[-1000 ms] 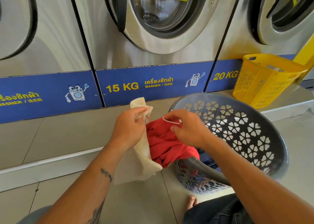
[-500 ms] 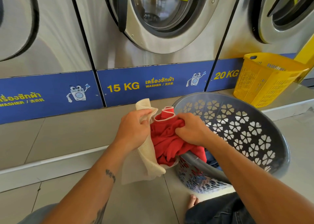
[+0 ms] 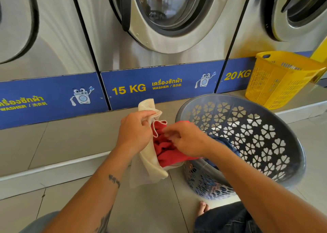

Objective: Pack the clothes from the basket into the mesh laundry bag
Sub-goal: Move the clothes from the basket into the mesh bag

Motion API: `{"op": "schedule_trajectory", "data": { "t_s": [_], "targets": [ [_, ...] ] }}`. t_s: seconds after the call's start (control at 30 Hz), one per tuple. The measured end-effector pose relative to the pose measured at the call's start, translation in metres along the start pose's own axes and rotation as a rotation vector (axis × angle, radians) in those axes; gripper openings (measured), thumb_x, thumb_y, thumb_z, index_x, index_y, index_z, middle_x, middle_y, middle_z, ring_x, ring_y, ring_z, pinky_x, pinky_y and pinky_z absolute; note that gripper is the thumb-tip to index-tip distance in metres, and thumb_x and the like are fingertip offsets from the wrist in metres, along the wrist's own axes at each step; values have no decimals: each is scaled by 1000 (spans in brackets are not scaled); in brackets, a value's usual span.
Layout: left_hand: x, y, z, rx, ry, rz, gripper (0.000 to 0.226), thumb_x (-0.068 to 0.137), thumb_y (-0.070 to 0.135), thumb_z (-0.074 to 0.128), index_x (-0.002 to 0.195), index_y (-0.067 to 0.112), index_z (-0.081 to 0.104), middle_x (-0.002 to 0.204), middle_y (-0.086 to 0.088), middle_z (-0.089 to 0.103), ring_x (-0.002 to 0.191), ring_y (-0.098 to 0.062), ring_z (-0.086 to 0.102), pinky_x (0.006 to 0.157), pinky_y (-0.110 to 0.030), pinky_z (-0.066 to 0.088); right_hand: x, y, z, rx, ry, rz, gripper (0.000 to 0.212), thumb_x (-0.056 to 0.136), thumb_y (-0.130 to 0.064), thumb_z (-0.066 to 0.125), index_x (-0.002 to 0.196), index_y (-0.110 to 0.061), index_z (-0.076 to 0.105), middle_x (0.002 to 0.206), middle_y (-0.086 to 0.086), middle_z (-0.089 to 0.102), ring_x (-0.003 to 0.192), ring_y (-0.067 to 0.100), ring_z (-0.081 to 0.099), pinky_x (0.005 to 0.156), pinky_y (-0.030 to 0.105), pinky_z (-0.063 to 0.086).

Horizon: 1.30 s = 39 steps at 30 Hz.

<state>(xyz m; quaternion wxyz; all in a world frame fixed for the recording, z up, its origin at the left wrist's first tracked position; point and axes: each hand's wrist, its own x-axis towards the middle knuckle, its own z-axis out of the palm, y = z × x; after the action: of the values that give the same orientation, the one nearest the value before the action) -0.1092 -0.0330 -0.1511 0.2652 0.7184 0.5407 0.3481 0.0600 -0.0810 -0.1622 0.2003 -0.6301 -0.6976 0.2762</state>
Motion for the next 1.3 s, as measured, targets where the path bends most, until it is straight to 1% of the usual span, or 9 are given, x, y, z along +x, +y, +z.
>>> {"op": "schedule_trajectory", "data": {
  "t_s": [0.1, 0.23, 0.37, 0.53, 0.7, 0.77, 0.87, 1.0, 1.3],
  "targets": [
    [2, -3, -1, 7, 13, -19, 47, 87, 1, 47, 115, 30, 72, 118, 2, 69, 104, -15, 61, 81, -24, 47, -7, 16, -23, -114, 180, 63, 53, 84, -8, 59, 136, -23, 57, 131, 4, 61, 119, 23, 57, 104, 34, 45],
    [0, -2, 1, -7, -4, -21, 45, 88, 1, 48, 114, 29, 72, 115, 2, 70, 96, -10, 60, 78, -20, 45, -16, 41, -24, -1, -66, 356, 76, 85, -28, 72, 150, -34, 33, 132, 2, 49, 116, 28, 57, 96, 40, 50],
    [-1, -6, 2, -10, -18, -6, 47, 85, 5, 47, 112, 34, 72, 112, 5, 72, 105, -18, 63, 91, -35, 53, -9, 46, -11, 243, 107, 398, 38, 84, -15, 72, 116, -29, 57, 112, 6, 64, 92, 24, 66, 79, 43, 59],
    [-8, -4, 2, -7, -68, -19, 52, 83, 6, 45, 117, 38, 68, 115, 6, 70, 108, -18, 61, 93, -38, 52, -4, 16, -8, 58, 312, 185, 26, 79, -6, 67, 83, -31, 62, 77, -7, 67, 65, 6, 60, 46, 15, 43],
    [-5, -4, 0, -69, -38, -13, 52, 79, 10, 43, 116, 35, 69, 115, 8, 71, 110, -15, 62, 96, -36, 50, 8, -8, 21, 226, 343, 61, 29, 80, -10, 69, 100, -32, 71, 90, -12, 73, 83, 1, 66, 73, 17, 53],
    [-3, -3, -5, -118, -11, -28, 49, 82, 6, 46, 114, 34, 71, 114, 14, 70, 107, -7, 62, 95, -26, 50, 13, -14, 36, 293, 211, -11, 38, 85, -2, 63, 111, -29, 71, 98, -14, 74, 93, -1, 67, 83, 21, 54],
    [-6, 4, -19, -233, -20, -71, 48, 85, 0, 47, 109, 33, 73, 107, 23, 67, 98, 6, 56, 79, 3, 39, 14, -20, 58, 276, -74, -5, 47, 85, 10, 50, 86, -33, 67, 75, -19, 68, 75, -9, 61, 71, 14, 44],
    [-9, 3, -29, -255, -29, -113, 48, 89, 2, 45, 114, 34, 71, 110, 19, 64, 100, -1, 55, 72, -4, 39, 17, -14, 69, 12, -351, 59, 35, 91, -1, 46, 108, -18, 71, 100, -12, 64, 96, 6, 55, 87, 19, 38],
    [-6, 0, -41, -242, 25, -160, 52, 87, -1, 43, 116, 33, 71, 108, 18, 59, 89, 1, 52, 66, -6, 37, 14, -8, 36, -146, 61, 22, 38, 83, -10, 55, 116, -27, 61, 102, -9, 61, 93, 17, 60, 84, 41, 57]
  ]
}}
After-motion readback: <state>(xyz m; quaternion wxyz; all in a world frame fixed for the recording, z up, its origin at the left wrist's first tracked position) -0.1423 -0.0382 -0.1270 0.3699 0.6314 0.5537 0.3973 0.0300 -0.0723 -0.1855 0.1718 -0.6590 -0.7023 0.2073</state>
